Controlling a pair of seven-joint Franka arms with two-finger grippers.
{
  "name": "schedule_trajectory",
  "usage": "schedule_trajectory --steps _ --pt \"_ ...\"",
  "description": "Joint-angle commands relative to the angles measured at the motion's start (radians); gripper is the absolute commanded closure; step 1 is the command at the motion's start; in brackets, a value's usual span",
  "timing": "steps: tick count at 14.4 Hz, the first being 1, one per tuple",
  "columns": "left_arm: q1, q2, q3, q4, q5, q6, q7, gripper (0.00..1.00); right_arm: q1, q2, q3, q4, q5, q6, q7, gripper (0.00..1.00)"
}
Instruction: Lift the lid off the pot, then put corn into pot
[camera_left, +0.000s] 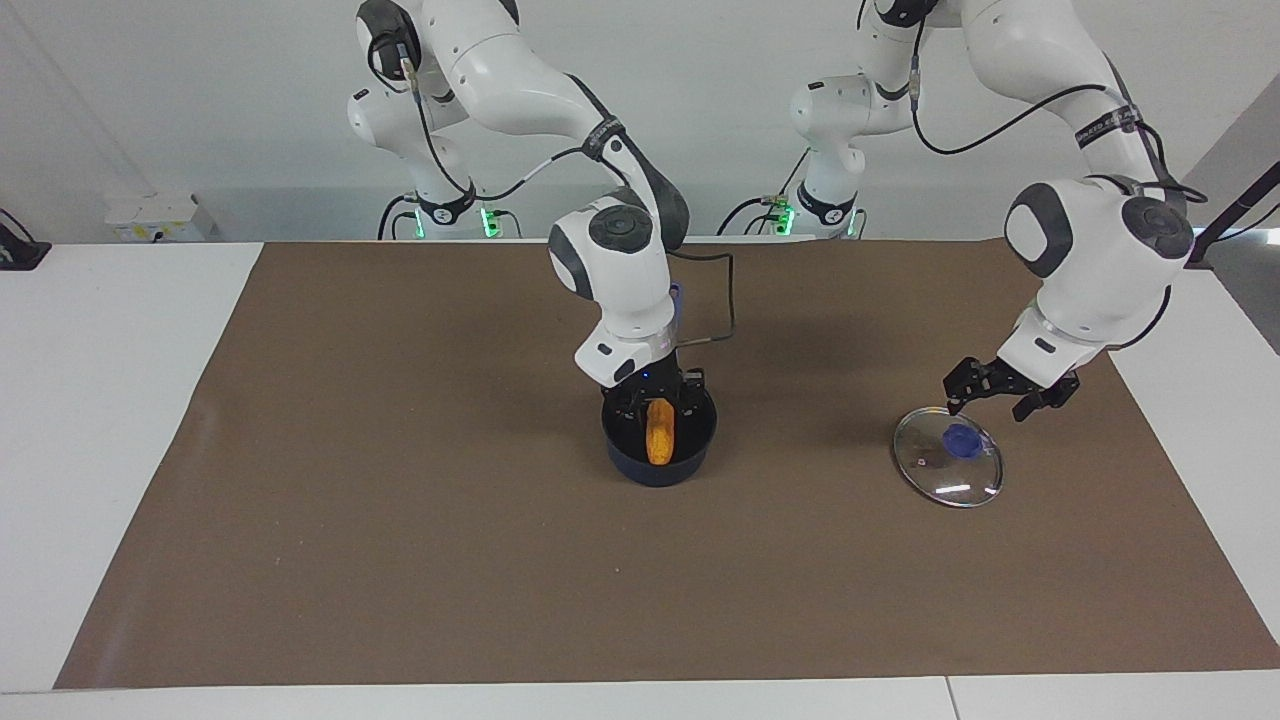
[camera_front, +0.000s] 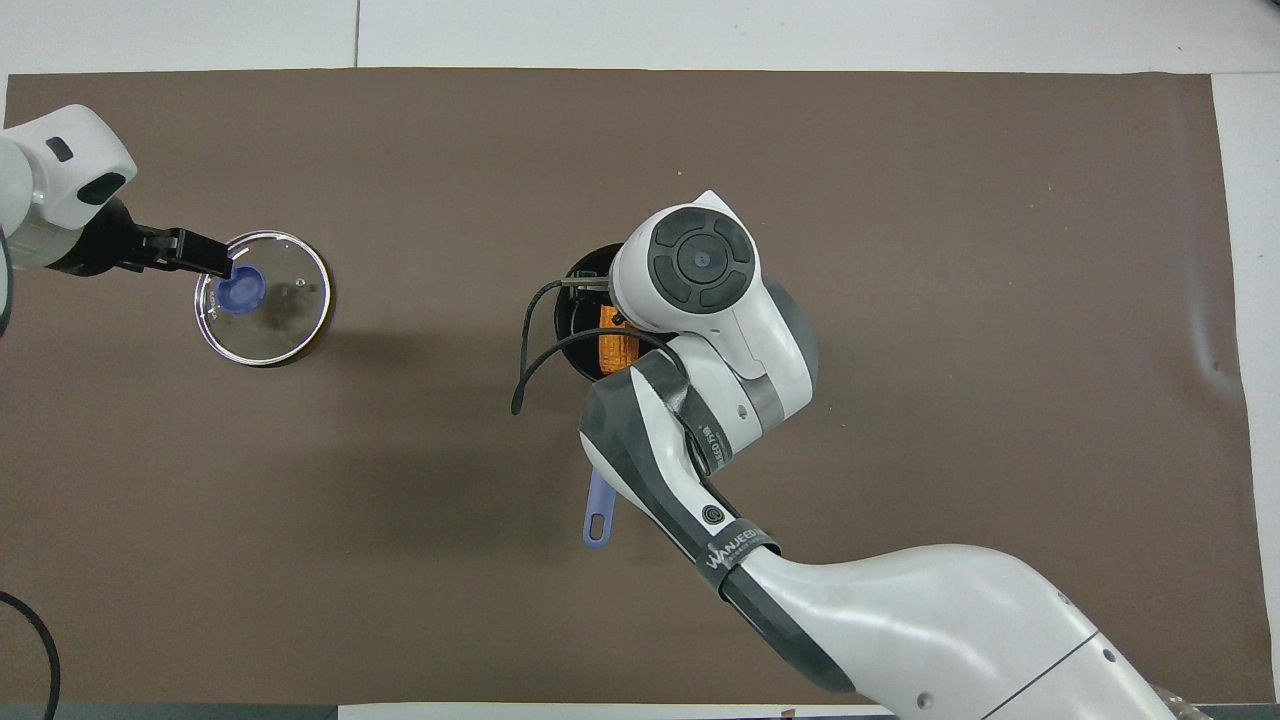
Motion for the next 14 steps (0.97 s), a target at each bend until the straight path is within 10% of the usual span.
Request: schedule_trajectory --steps 1,14 --pt "-0.008 -0.079 0.001 -0.003 0.017 -0.084 -0.041 0.00 -0.037 -0.051 0.002 0.017 -0.019 -0.094 -0.006 0.00" --pt "-0.112 -0.234 0.010 -0.042 0.018 -0.261 -0.217 0.00 -0.429 -0.468 -0.093 0.015 -0.019 -0.766 -0.387 0.00"
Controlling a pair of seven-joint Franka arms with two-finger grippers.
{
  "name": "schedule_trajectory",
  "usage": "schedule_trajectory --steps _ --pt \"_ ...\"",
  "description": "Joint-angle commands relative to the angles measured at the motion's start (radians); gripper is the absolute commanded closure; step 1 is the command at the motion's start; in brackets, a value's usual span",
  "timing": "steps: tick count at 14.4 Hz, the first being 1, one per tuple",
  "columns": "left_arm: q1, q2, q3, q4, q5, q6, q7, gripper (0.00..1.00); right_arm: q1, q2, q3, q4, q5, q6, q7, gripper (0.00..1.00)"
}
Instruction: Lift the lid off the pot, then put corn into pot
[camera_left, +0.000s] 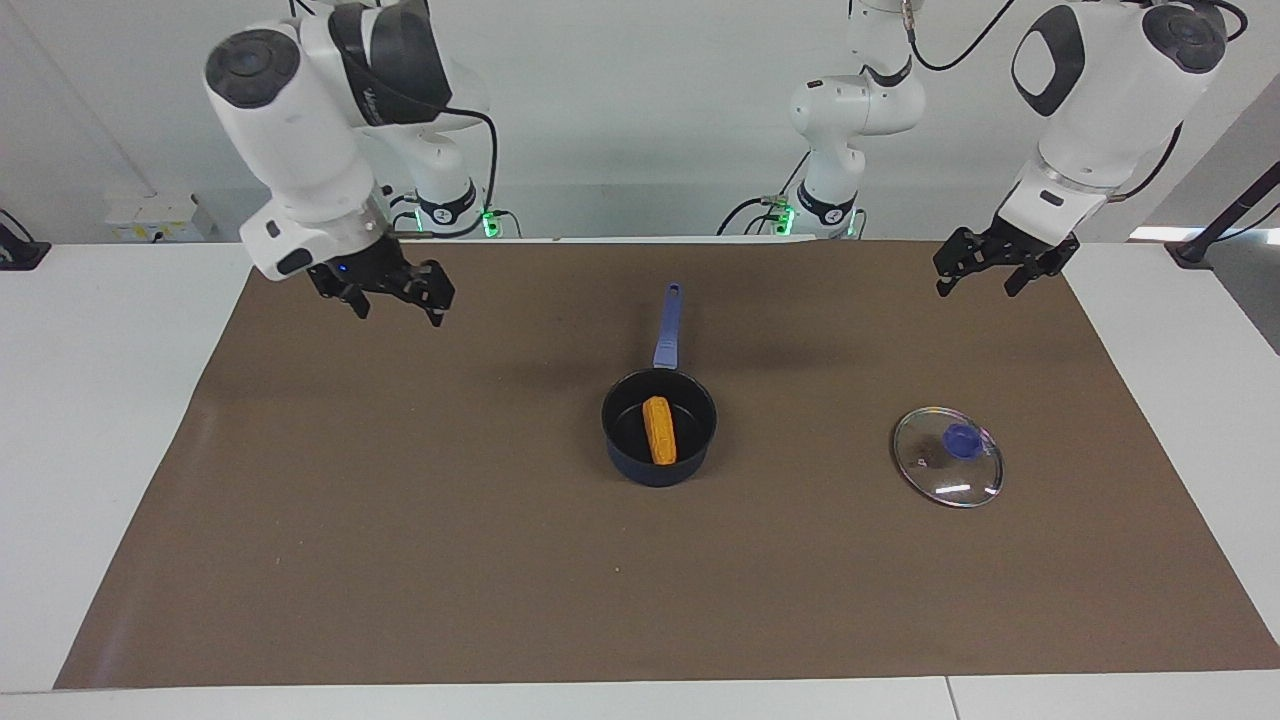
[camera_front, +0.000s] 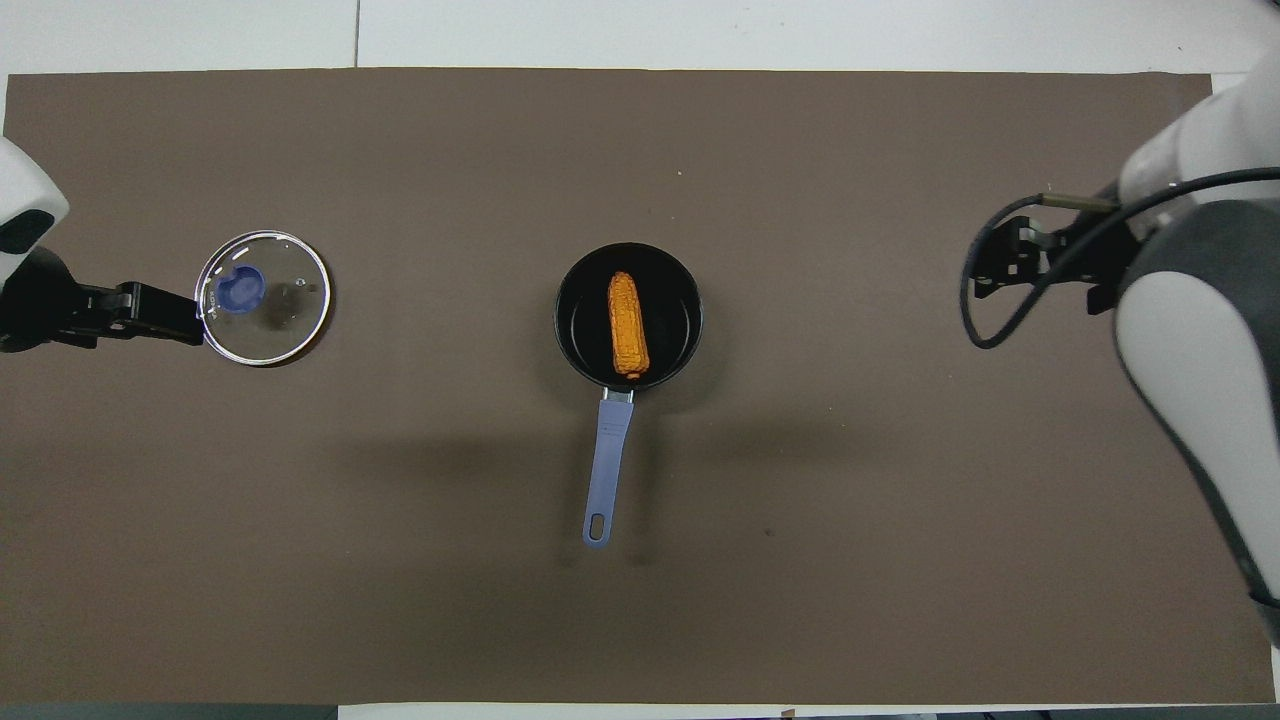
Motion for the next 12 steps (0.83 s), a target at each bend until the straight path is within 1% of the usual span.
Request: schedule_trajectory --steps 1,3,4,6,12 --pt "-0.047 -0.009 0.020 0.004 0.020 -0.023 -0.028 0.00 -0.050 -0.082 -0.034 -0.039 -0.010 -0.024 -0.081 0.00" --pt "-0.078 0.019 0.023 0.088 0.059 -0.104 -0.026 0.00 -0.081 -0.099 -0.055 -0.036 -0.010 -0.061 -0.153 0.00" --pt "-0.086 0.022 0.029 0.102 0.067 -0.124 -0.028 0.00 -0.084 -0.097 -0.076 -0.037 -0.010 -0.062 -0.183 0.00" --pt "-0.083 0.019 0.030 0.096 0.063 -0.120 -0.031 0.00 -0.107 -0.096 -0.081 -0.050 -0.010 -0.049 -0.262 0.00" --pt "-0.073 0.016 0.030 0.088 0.034 -0.095 -0.048 0.00 -0.108 -0.108 -0.080 -0.056 -0.005 -0.059 -0.276 0.00"
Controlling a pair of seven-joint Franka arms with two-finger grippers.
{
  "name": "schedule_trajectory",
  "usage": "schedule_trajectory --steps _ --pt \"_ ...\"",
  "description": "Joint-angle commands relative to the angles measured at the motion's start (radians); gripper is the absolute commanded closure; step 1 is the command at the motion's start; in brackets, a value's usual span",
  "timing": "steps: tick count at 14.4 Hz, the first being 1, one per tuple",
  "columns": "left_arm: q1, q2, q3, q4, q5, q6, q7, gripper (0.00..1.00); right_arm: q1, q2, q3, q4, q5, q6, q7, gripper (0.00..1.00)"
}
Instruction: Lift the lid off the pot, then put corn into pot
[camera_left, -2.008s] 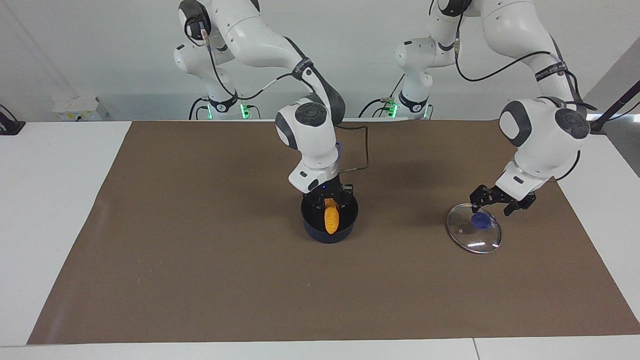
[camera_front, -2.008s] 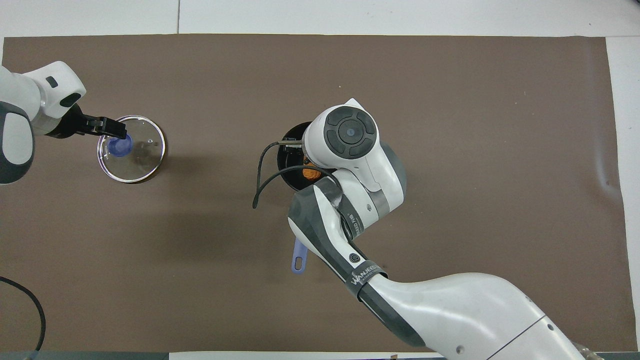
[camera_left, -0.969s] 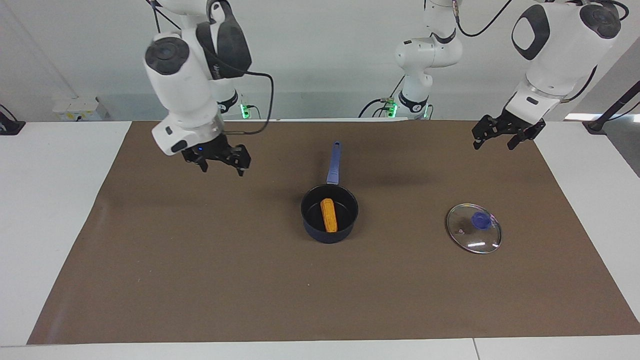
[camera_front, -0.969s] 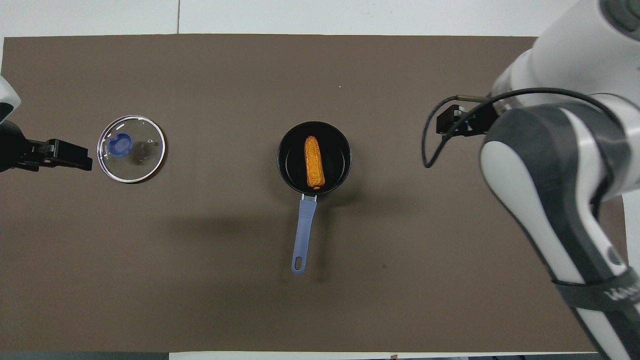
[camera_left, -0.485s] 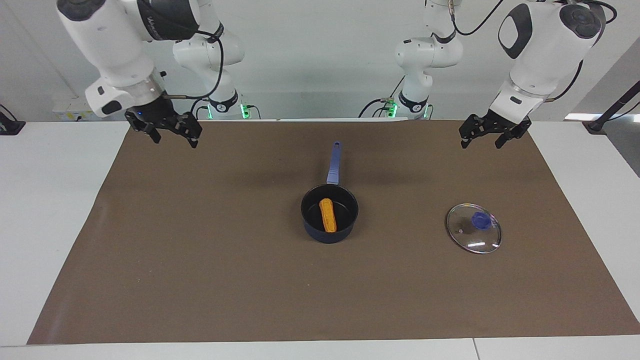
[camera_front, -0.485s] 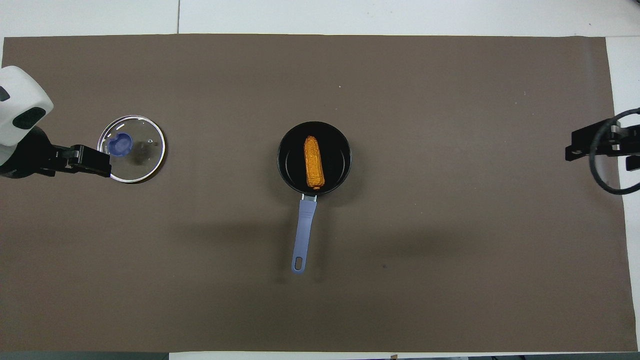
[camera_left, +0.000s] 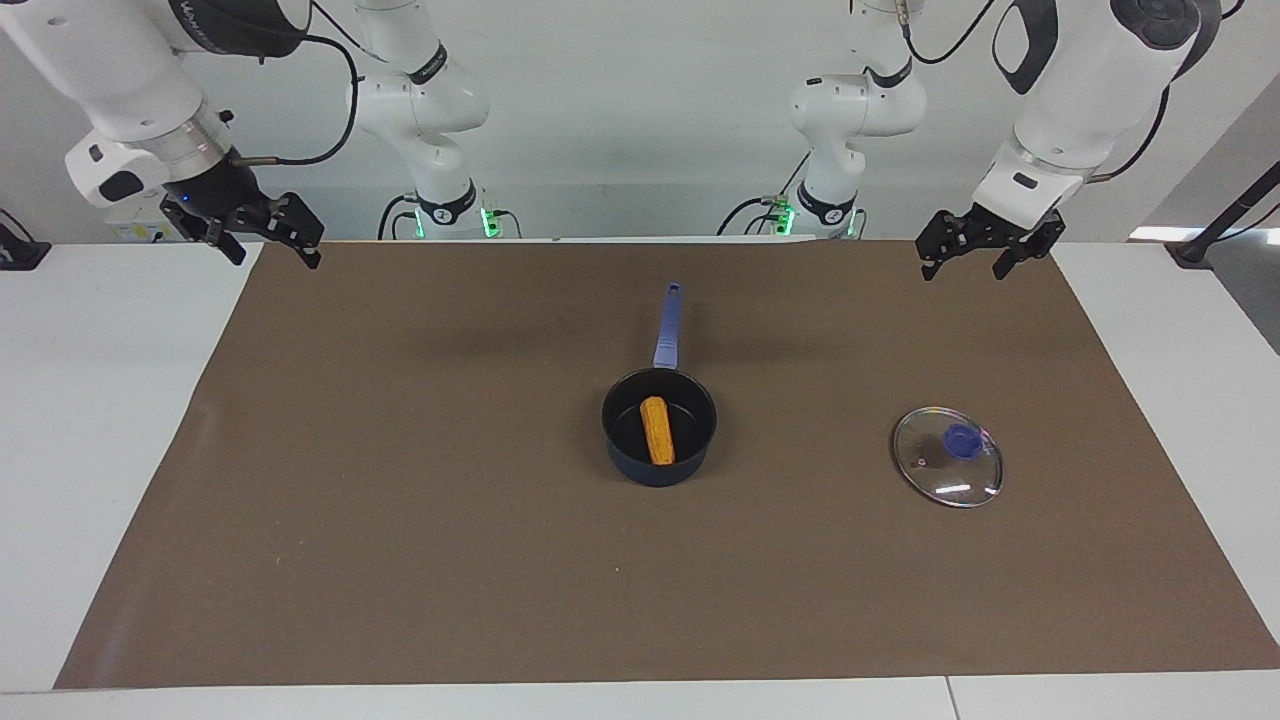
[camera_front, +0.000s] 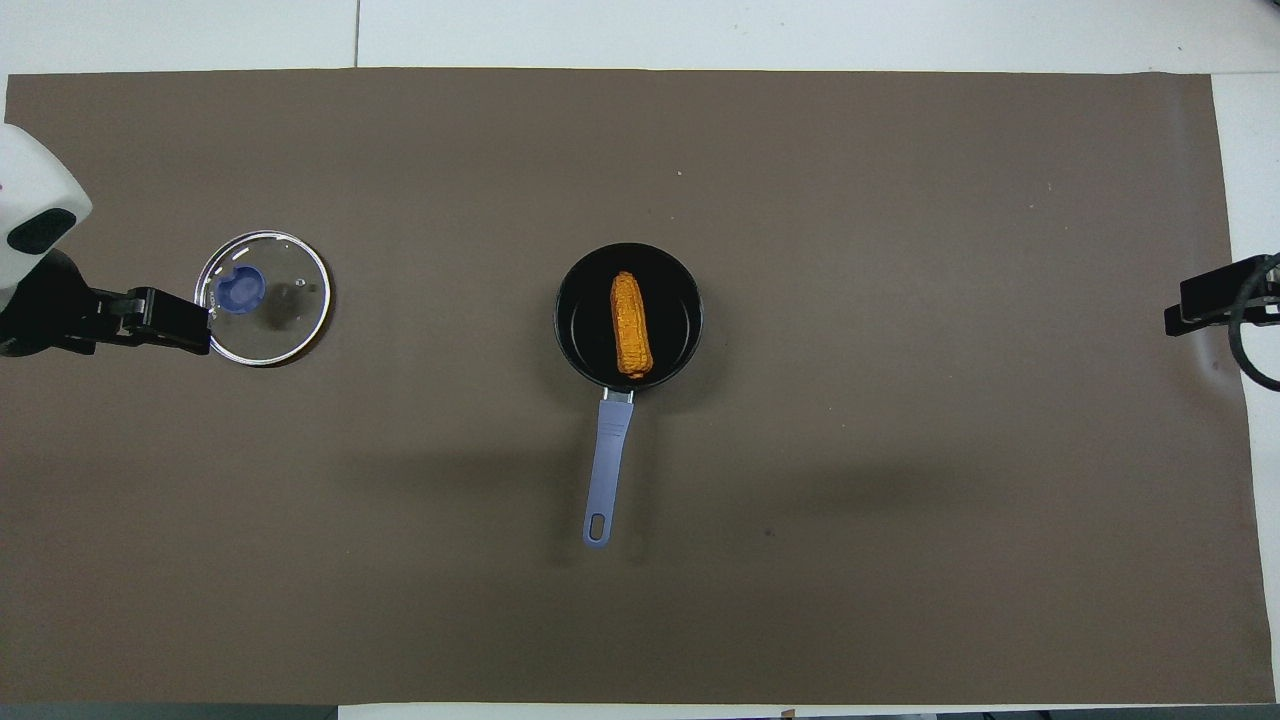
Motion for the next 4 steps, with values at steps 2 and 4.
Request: schedule_trajectory --steps 2,4 --pt "-0.006 0.009 0.009 0.011 -0.012 0.002 -0.016 0.00 -0.005 -0.024 0.008 -0.032 -0.004 0.014 -0.020 0.00" --pt "-0.001 0.009 0.009 0.010 -0.012 0.004 -0.015 0.00 -0.005 -0.024 0.006 -0.032 -0.008 0.058 -0.026 0.00"
